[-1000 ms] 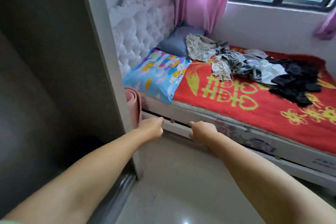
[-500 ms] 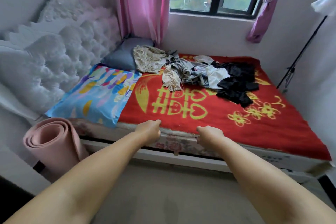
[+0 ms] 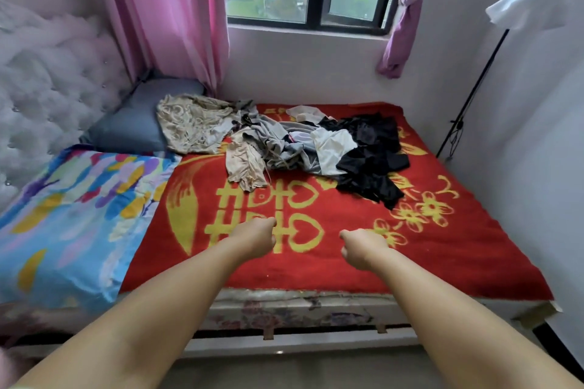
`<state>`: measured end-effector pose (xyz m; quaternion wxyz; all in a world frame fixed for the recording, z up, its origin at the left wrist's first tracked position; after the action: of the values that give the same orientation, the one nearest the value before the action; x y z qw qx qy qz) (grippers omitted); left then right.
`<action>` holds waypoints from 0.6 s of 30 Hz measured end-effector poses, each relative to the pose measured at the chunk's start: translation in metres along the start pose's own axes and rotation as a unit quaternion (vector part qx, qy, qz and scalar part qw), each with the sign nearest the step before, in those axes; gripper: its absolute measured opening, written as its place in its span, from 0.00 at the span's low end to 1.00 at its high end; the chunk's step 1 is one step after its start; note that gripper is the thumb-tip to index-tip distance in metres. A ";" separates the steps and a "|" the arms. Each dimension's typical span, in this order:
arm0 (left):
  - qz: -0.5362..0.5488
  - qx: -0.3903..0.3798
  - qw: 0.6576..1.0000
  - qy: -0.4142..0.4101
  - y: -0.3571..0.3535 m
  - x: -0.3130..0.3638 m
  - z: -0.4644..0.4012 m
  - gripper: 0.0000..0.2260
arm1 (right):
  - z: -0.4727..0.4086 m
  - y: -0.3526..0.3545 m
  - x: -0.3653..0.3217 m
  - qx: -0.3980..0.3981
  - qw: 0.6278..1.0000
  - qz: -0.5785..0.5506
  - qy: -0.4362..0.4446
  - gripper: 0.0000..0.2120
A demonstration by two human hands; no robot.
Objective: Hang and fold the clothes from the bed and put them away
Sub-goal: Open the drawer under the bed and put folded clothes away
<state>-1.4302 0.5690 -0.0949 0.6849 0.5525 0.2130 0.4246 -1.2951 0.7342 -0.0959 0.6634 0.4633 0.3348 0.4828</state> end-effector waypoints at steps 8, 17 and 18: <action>-0.039 -0.032 0.999 -0.020 0.015 0.049 -0.143 0.17 | -0.091 0.005 0.090 -0.023 0.998 -0.034 -0.050 0.16; -0.053 -0.068 0.996 -0.025 -0.010 0.143 -0.291 0.19 | -0.202 -0.001 0.231 -0.047 0.996 -0.049 -0.052 0.16; -0.054 -0.069 0.996 -0.020 -0.013 0.151 -0.303 0.18 | -0.213 -0.004 0.243 -0.051 0.996 -0.052 -0.046 0.16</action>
<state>-1.5735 0.8668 -0.1711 0.7477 0.4996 0.1992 0.3895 -1.4081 1.0273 -0.1729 0.7249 0.4331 0.3021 0.4424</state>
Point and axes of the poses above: each hand's wrist, its own z-axis away from the middle knuckle, its own y-axis out of the back of the hand, x = y × z, the point moved 8 cm from there along -z, towards the middle knuckle, and after that the axes turned 10 degrees about y, right-handed, at the moved point
